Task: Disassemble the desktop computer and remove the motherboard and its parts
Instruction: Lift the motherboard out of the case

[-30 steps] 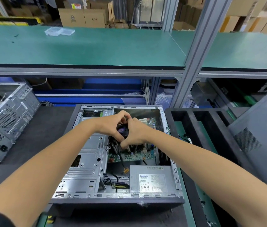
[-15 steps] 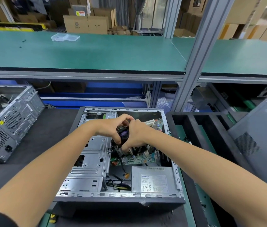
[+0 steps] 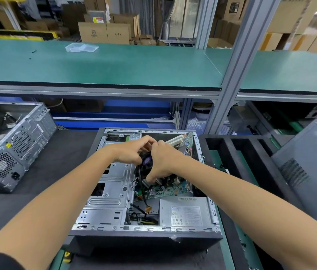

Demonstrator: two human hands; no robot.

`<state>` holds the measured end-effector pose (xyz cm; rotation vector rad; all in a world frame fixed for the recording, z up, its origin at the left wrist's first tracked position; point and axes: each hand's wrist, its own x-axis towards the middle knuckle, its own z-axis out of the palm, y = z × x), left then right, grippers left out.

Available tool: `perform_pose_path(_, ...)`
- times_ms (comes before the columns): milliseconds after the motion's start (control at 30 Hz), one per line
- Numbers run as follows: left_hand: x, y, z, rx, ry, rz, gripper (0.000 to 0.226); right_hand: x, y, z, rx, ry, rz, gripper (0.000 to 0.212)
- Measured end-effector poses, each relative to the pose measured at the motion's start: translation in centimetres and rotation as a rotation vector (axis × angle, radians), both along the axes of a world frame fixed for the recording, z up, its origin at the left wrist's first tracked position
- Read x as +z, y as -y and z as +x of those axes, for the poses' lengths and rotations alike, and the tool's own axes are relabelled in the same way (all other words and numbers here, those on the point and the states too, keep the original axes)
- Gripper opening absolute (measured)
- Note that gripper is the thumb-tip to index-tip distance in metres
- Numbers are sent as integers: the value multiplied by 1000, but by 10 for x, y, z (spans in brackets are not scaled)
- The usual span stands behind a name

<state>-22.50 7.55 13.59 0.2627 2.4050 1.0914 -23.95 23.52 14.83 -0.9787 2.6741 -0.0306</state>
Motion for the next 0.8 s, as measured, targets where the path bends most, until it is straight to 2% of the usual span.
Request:
perform_pose_path(233,9,-14,1,48,37,121,66,12,-8,-3,-38,-10,17,90)
perform_pose_path(367,16,-25,0,19,56,156,79,20,-18,-7,-58,-3,19,87)
perform_pose_path(567,12,-41,-8,-87,24,37,111,34,-33,-11,-64,9,-32,58)
perform_pose_path(700,10,-49,-14,-106,-94,-18,117,42,-45,-10,-65,11,-72,74)
perform_pose_path(800,15,-54,-17,-91,-175,-38,117,51,-54,-11,-58,5,-63,78)
